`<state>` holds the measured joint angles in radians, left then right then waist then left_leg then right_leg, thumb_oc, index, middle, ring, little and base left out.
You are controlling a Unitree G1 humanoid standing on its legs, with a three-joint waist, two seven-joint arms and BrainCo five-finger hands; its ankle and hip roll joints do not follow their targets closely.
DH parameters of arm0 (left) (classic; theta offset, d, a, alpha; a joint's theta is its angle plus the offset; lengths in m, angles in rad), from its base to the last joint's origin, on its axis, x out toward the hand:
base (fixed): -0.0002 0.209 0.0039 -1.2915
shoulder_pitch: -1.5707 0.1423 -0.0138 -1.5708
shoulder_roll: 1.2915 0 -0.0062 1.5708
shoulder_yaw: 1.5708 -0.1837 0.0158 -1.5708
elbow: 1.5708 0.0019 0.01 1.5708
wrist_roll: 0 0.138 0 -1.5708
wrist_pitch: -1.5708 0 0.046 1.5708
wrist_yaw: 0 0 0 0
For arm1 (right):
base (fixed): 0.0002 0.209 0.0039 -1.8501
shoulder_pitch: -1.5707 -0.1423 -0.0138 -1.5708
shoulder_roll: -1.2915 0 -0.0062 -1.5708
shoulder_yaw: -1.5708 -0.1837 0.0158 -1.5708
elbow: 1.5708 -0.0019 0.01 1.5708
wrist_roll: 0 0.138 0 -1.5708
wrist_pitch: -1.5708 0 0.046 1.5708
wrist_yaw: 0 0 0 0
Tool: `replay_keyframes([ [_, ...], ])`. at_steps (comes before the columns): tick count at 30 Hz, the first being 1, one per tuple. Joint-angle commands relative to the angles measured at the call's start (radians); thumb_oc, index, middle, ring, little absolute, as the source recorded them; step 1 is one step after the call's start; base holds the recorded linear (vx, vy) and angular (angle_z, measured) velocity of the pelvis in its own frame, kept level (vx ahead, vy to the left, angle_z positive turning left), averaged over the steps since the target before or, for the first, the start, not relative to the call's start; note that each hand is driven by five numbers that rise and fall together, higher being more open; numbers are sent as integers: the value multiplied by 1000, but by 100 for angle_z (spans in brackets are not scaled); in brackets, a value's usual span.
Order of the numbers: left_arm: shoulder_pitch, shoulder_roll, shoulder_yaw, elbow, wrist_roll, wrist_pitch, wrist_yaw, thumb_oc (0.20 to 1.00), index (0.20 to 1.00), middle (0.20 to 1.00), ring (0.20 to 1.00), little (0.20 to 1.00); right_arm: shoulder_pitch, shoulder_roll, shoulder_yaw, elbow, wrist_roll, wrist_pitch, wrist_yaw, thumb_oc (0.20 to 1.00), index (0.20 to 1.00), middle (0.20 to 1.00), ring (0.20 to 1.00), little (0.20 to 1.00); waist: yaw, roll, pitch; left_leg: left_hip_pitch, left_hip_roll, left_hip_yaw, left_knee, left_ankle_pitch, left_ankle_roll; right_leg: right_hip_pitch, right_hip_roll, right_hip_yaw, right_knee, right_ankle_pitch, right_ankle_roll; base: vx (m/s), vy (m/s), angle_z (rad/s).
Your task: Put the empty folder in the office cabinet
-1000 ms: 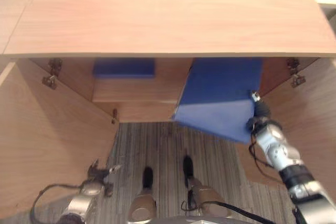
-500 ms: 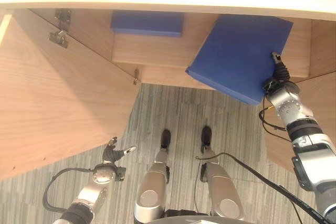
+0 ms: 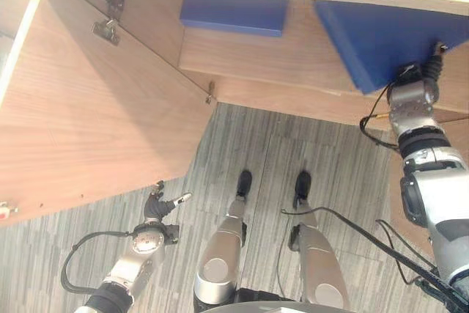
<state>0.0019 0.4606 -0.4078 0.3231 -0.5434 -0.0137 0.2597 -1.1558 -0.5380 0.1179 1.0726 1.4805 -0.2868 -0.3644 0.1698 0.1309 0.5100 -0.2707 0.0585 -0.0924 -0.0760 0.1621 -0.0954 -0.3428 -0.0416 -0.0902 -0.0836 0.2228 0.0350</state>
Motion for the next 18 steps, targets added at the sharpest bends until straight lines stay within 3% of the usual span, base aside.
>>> replay_keyframes([
  [1, 20, 44, -85, 0, -26, -47, 43, 1000, 1000, 1000, 1000, 1000, -92, -37, 65, 2, 147, -89, -84, 200, 200, 200, 200, 200, 23, 2, -41, 80, 56, -14, 5, -102, -48, -33, -112, -66, -3, -97, 63, 0, 0, 0],
  [5, 20, 48, -87, -13, -30, -42, 50, 1000, 1000, 1000, 1000, 1000, -131, -47, 86, 12, 171, -109, -165, 200, 200, 200, 200, 200, 28, 2, -44, 75, 58, -14, 8, -96, -53, -31, -110, -71, -4, -102, 62, 1, -10, 0],
  [6, 18, 62, -87, -33, -28, -28, 52, 1000, 1000, 1000, 1000, 1000, -174, -67, 118, 31, 180, -59, -257, 200, 200, 200, 200, 200, 36, -3, -47, 70, 58, -17, 13, -86, -57, -27, -106, -75, -4, -107, 61, 4, -36, 2],
  [10, 22, 79, -79, -68, -37, -22, 63, 1000, 1000, 1000, 1000, 1000, -241, -86, 177, 63, 144, -69, -364, 200, 200, 200, 200, 200, 45, -11, -49, 58, 61, -17, 22, -78, -61, -19, -101, -76, -4, -115, 60, 14, -46, 2],
  [13, 29, 84, -65, -90, -36, -22, 62, 1000, 1000, 1000, 1000, 1000, -270, -98, 203, 82, 157, -62, -377, 200, 200, 200, 200, 200, 52, -11, -49, 51, 59, -19, 28, -72, -63, -15, -100, -78, -4, -120, 60, 0, 0, 0],
  [18, 37, 97, -48, -144, -54, -16, 61, 1000, 1000, 1000, 1000, 1000, -297, -107, 220, 95, 221, -28, -284, 200, 200, 200, 200, 200, 58, -4, -46, 42, 55, -18, 37, -71, -65, -7, -101, -78, -4, -124, 57, 2, 1, -1],
])
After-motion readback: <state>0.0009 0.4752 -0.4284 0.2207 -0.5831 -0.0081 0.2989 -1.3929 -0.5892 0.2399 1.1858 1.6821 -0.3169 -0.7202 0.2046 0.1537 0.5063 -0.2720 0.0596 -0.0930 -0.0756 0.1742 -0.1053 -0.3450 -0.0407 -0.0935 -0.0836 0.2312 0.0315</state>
